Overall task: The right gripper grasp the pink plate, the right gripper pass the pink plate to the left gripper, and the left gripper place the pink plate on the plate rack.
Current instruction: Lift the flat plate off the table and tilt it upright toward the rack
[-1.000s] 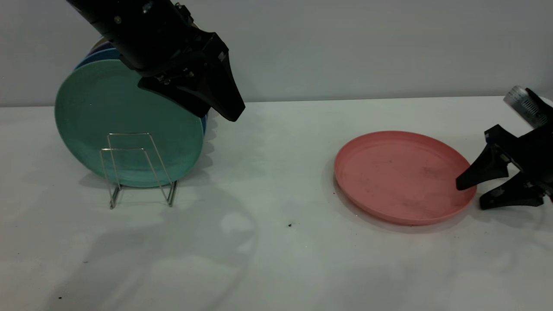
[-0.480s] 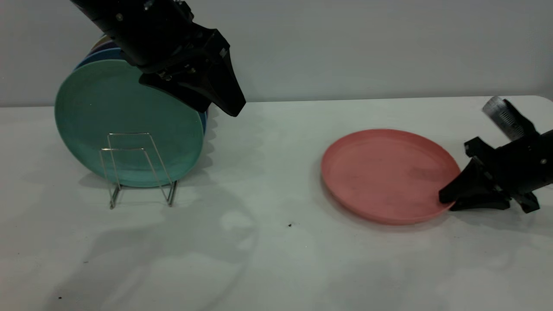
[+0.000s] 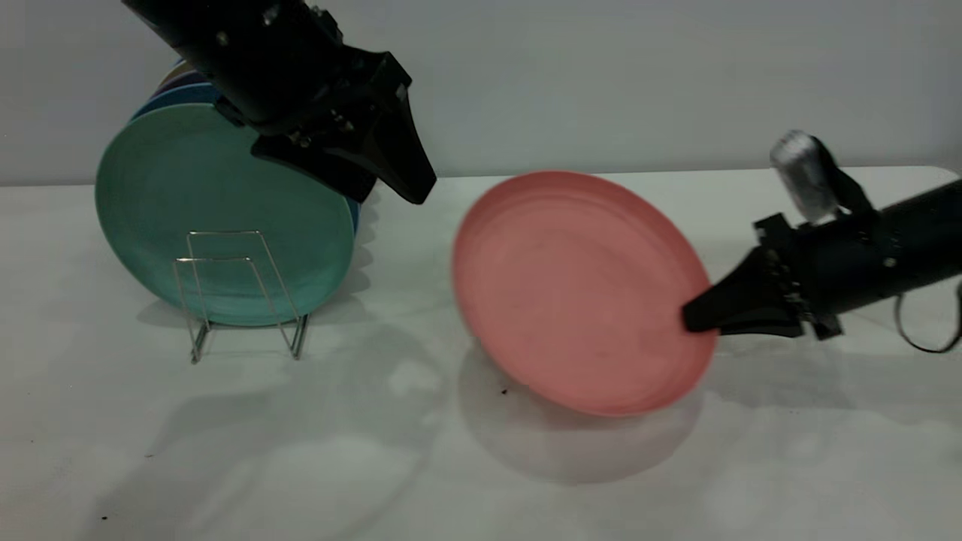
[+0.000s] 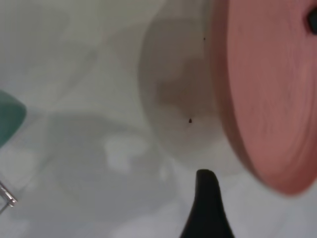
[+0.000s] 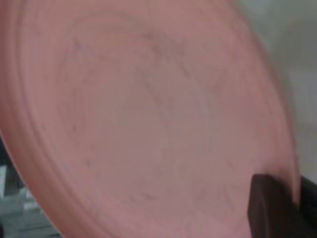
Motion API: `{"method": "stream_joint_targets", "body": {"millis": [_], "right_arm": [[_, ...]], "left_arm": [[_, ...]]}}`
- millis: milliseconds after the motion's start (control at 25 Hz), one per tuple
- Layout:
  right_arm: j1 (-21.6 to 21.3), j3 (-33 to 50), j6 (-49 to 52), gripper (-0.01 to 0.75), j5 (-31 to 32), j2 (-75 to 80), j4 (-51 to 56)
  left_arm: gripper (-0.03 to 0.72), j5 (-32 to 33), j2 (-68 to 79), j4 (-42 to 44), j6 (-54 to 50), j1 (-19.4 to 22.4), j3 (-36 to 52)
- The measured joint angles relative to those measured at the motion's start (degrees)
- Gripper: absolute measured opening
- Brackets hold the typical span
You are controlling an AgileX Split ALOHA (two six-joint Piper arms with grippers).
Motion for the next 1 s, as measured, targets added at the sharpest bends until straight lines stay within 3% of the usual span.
{"method": "stream_joint_targets", "body": {"millis": [440,560,800,1000], "right_arm": [[4.25,0.0,-3.04,0.019,3.65,-0.29,6.81],[4.34,0.0,-3.39,0.021,3.71,-0.29,6.81],[4.34,0.0,-3.9,0.03,3.46,-0.29,6.73],[4.34,0.0,-3.96,0.089,4.69,-0.58,6.74]], "left_arm": [[0.56,-4.61,5.46,-8.56,-0.07,0.0,0.0],[0.454,-4.94,6.35,-9.64,0.06,0.0,0.0],[0.097,-5.7,6.57,-10.34,0.06,0.0,0.0],[0.071,-6.12,6.57,-10.5,0.4,0.06,0.0]]}}
